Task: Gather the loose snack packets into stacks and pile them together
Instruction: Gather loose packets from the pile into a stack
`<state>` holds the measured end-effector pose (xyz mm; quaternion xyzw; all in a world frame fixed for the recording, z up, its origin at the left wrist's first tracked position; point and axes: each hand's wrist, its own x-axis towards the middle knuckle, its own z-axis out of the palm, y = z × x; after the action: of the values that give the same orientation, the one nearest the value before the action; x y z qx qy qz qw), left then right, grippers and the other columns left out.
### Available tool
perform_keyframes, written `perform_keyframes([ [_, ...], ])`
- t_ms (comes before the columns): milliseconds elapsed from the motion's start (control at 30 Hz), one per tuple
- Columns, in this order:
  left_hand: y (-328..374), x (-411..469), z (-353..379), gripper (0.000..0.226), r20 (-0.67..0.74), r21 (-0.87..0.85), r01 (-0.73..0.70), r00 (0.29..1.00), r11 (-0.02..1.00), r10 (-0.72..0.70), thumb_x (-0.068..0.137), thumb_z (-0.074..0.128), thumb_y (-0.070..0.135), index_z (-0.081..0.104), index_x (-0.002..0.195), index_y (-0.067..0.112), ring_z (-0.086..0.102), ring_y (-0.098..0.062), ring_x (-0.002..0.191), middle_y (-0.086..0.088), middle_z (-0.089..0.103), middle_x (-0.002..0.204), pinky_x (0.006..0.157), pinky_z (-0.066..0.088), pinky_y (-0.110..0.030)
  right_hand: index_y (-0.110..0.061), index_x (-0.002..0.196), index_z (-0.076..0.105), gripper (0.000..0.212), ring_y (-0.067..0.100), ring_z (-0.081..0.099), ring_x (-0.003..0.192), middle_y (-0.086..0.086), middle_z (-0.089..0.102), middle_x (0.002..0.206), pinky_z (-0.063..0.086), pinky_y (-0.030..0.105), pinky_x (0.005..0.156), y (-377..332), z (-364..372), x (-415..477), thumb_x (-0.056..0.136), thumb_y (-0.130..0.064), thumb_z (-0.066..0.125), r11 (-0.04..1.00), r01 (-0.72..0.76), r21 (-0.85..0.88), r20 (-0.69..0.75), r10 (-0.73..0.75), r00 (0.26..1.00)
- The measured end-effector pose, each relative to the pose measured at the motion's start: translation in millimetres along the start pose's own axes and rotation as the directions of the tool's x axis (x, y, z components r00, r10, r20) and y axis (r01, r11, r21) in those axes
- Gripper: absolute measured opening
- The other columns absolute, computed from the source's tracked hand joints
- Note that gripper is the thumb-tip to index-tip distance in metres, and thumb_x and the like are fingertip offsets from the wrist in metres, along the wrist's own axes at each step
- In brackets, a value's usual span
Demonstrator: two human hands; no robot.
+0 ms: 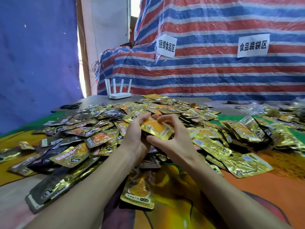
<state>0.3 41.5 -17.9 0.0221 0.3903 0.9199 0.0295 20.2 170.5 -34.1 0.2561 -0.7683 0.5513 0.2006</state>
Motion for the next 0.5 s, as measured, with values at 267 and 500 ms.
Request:
perform_keyframes([
  [267,-11.6,-4.2,-4.8,0.022,0.023,0.281,-0.041,0.999,0.959,0.035,0.088,0.068,0.028,0.082,0.091,0.012,0.074,-0.029,0.092,-0.013,0.076,0.101,0.076,0.058,-0.039,-0.029,0.134,0.043,0.085,0.006,0.063,0.106,-0.018,0.055,0.112,0.057,0.029,0.091,-3.9,-17.1,4.2,0.066,-0.041,0.093,0.968,0.008,-0.251,0.199,0.044,0.979],
  [500,-18.9,-13.1,7.7,0.056,0.119,0.307,-0.122,0.989,0.944,0.089,0.071,0.082,0.029,0.069,0.115,-0.003,0.069,-0.030,0.083,-0.022,0.071,0.105,0.070,0.059,-0.037,-0.026,0.123,0.051,0.069,0.011,0.068,0.080,-0.009,0.066,0.096,0.060,0.032,0.066,-11.3,-32.0,3.3,0.064,-0.033,0.087,0.947,-0.032,-0.321,0.076,0.059,0.995],
])
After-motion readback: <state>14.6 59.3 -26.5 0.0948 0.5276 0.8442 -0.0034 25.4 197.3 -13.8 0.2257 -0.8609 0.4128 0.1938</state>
